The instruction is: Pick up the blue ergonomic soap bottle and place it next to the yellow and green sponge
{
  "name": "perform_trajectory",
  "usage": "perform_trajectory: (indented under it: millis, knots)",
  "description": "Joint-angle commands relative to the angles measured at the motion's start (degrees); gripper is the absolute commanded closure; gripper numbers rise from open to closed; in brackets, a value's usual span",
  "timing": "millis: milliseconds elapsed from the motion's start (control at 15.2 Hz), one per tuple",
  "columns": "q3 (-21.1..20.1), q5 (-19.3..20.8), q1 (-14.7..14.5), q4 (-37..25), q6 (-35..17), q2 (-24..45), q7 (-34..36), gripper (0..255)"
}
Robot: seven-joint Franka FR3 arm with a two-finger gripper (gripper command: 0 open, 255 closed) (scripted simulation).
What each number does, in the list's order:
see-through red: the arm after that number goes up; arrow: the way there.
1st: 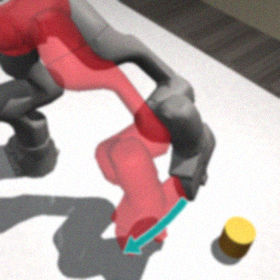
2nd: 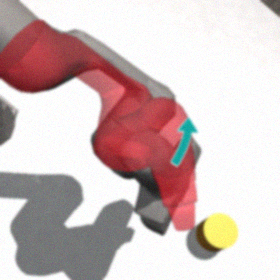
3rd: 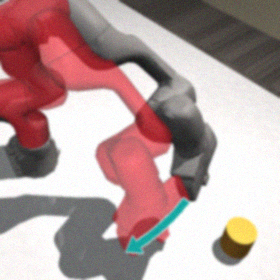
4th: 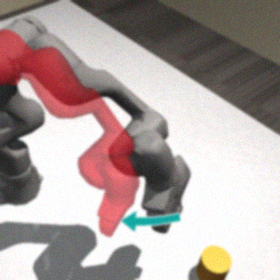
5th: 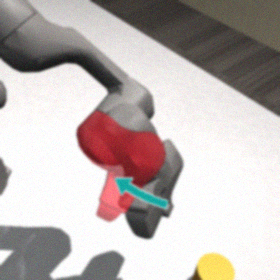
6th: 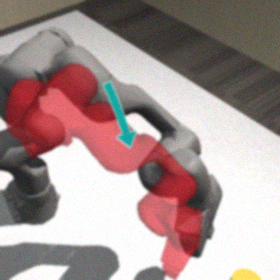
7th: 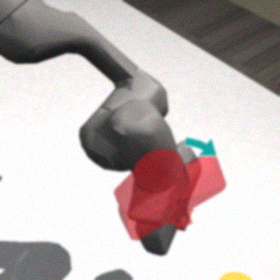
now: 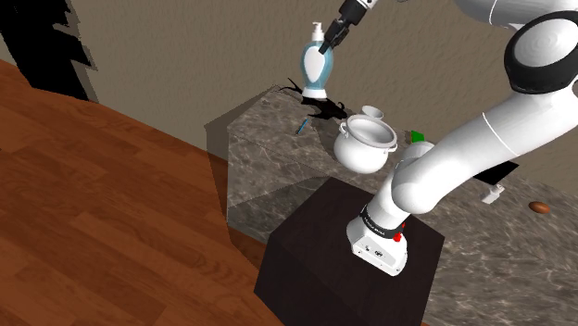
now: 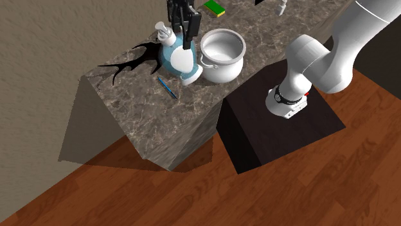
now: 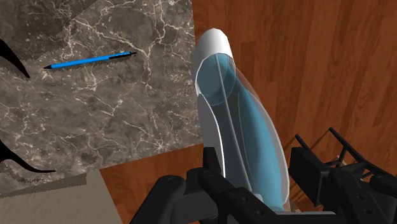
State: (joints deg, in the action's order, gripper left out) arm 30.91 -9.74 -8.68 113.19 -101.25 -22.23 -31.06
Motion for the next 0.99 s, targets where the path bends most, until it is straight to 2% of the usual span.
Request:
perform_trajectory:
  millis: [0,528,924]
  knots:
    - [-0.01,-0.05,-0.10,-1.83,1.60,0.20,0.34,255]
    - [0.22,-0.64,-0.67,-9.01,7.17,1.83,1.43,255]
    - [3.30,3.03,2.87,-2.27,7.36,-4.53,-3.96,255]
